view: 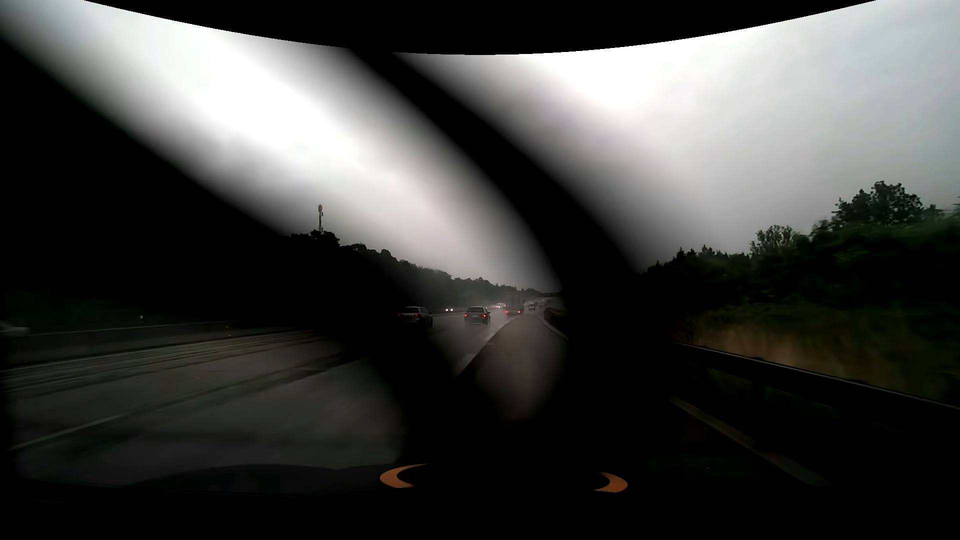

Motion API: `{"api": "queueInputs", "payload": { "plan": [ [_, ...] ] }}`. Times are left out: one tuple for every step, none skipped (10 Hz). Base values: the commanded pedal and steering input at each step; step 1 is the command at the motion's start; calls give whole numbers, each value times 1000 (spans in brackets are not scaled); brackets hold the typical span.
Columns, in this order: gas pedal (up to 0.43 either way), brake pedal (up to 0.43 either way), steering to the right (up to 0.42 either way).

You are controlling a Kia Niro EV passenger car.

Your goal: Follow the waypoints while adhering to traffic rules and regulations

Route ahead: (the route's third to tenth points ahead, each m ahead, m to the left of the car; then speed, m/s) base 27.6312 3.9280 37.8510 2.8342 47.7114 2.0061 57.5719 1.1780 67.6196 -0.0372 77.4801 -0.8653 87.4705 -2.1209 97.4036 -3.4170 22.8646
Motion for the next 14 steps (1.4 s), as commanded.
{"api": "queueInputs", "payload": {
  "plan": [
    [39, 0, 6],
    [39, 0, 8],
    [39, 0, 8],
    [39, 0, 8],
    [39, 0, 8],
    [39, 0, 8],
    [39, 0, 6],
    [39, 0, 5],
    [39, 0, 5],
    [39, 0, 5],
    [39, 0, 5],
    [39, 0, 4],
    [39, 0, 4],
    [47, 0, 5]
  ]
}}
